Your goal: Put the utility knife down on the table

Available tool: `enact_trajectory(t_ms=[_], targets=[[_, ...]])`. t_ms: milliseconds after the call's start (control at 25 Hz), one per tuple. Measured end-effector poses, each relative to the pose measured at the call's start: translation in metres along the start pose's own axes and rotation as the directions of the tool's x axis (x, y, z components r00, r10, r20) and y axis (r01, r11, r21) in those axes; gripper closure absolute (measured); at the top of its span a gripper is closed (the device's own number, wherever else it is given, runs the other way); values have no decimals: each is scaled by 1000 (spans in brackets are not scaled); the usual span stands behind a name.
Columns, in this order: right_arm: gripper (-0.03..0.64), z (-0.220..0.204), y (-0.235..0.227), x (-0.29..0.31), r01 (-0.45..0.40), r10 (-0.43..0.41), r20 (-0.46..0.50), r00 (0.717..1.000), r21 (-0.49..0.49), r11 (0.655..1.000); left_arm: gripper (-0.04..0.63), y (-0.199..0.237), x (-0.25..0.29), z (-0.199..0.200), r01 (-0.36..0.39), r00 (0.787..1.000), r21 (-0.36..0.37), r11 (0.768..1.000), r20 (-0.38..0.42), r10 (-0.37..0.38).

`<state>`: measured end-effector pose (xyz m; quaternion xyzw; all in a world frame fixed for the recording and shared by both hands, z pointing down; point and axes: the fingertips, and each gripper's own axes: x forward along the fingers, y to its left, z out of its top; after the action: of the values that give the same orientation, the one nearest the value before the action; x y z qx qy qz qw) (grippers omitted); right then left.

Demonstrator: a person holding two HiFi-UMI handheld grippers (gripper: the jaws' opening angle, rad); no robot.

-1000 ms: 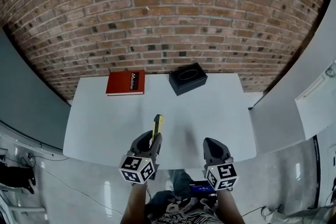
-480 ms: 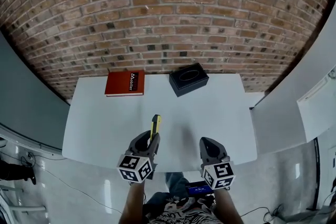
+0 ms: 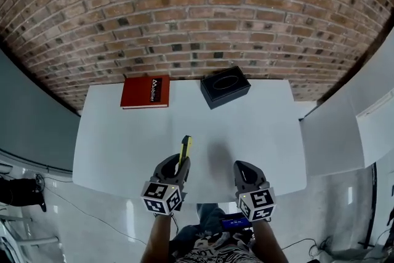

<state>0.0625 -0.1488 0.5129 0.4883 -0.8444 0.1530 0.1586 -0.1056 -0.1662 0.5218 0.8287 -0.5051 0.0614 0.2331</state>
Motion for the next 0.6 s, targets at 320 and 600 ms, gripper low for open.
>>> enact_trajectory(t_ms=[320,600], targets=[[615,-18,-11,26,-7,8,-64,998,12,1000,479,15,23,-28,-14,997,-20,1000,-79,13],[615,-30,-20,46,-9,10,-110,994,18,1000,479,24,45,-53,-10,987,3,1000,-159,10]])
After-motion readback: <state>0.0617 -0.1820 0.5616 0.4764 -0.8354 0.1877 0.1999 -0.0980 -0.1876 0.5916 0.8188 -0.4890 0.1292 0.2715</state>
